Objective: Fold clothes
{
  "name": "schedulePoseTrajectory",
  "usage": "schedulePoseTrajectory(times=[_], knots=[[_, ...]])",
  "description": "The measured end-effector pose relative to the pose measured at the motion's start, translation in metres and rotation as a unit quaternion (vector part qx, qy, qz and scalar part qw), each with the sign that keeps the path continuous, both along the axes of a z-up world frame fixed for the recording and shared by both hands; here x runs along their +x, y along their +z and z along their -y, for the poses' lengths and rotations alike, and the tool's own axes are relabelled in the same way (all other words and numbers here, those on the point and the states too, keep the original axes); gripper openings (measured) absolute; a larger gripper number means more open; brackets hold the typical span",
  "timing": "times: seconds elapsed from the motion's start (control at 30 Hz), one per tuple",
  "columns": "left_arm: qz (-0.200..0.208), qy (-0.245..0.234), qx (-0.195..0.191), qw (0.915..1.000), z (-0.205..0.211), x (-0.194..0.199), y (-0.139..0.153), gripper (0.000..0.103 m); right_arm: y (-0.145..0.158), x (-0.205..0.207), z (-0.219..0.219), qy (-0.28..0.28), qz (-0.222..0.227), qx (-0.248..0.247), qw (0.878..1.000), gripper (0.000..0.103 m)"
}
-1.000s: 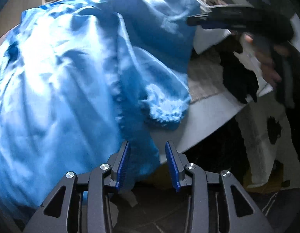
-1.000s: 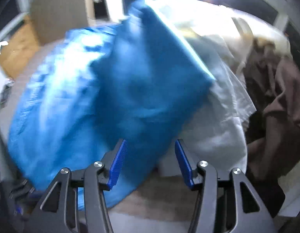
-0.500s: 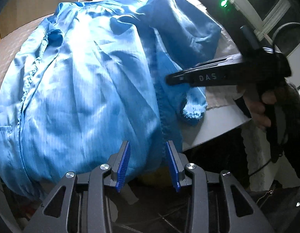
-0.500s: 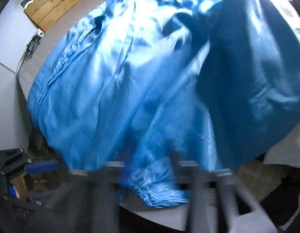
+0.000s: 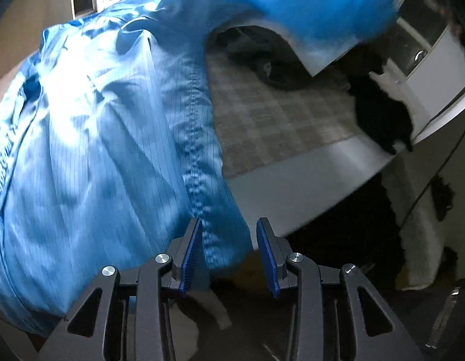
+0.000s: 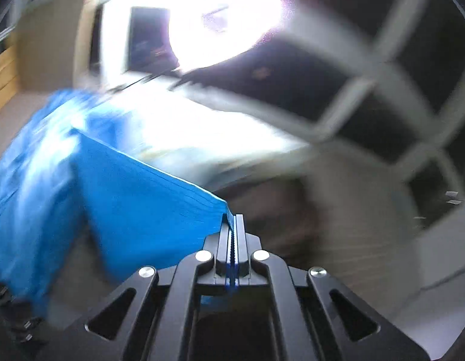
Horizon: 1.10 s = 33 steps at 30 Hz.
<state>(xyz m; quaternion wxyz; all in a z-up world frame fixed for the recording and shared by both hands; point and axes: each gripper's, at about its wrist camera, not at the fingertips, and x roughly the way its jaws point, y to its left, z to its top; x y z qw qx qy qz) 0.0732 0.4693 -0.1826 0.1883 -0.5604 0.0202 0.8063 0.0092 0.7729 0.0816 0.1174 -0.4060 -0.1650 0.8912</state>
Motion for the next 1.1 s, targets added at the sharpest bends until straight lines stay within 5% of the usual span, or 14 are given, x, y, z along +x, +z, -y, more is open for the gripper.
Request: schedulePoseTrajectory(times=[0.1, 0.27, 0.37, 0.43, 0.5, 0.57, 0.67, 0.77, 0.9, 1.1], knots=[[0.004, 0.012, -0.023, 0.9996, -0.009, -0.006, -0.01, 0.036, 0.023, -0.026, -0.046, -0.068, -0.039, 0.082, 0.994, 0.0], [-0.005, 0.031, -0.051, 0.9982, -0.011, -0.012, -0.016, 0.035, 0.004, -0.072, -0.096, -0.13, -0.009, 0.151, 0.98, 0.001], [-0.011, 0.032, -0.052, 0.9981, -0.011, -0.014, -0.017, 0.03, 0.005, -0.058, -0.083, -0.109, -0.029, 0.16, 0.981, 0.025], [-0.004, 0.045, -0.034, 0.9984, -0.004, -0.017, -0.017, 0.014, 0.009, -0.042, -0.053, -0.08, -0.054, 0.147, 0.984, 0.05], [0.005, 0.058, -0.011, 0.9982, 0.004, -0.019, -0.017, 0.01, 0.015, -0.016, -0.013, -0.034, -0.074, 0.119, 0.989, 0.052], [0.011, 0.068, 0.003, 0.9976, 0.011, -0.02, -0.017, 0.006, 0.014, 0.006, 0.03, 0.036, -0.074, 0.013, 0.996, 0.057], [0.01, 0.069, 0.012, 0.9975, 0.014, -0.017, -0.015, 0.001, -0.037, 0.002, 0.094, 0.135, 0.015, -0.082, 0.987, 0.063], [0.006, 0.074, 0.025, 0.997, 0.021, -0.014, -0.008, 0.001, -0.101, -0.01, 0.158, 0.213, 0.111, -0.144, 0.96, 0.063], [-0.001, 0.077, 0.029, 0.9966, 0.027, -0.008, 0.001, 0.001, -0.177, -0.044, 0.186, 0.186, 0.185, -0.174, 0.949, 0.061], [-0.009, 0.069, 0.034, 0.997, 0.023, -0.002, 0.016, 0.001, -0.221, -0.07, 0.195, 0.134, 0.208, -0.195, 0.949, 0.061]])
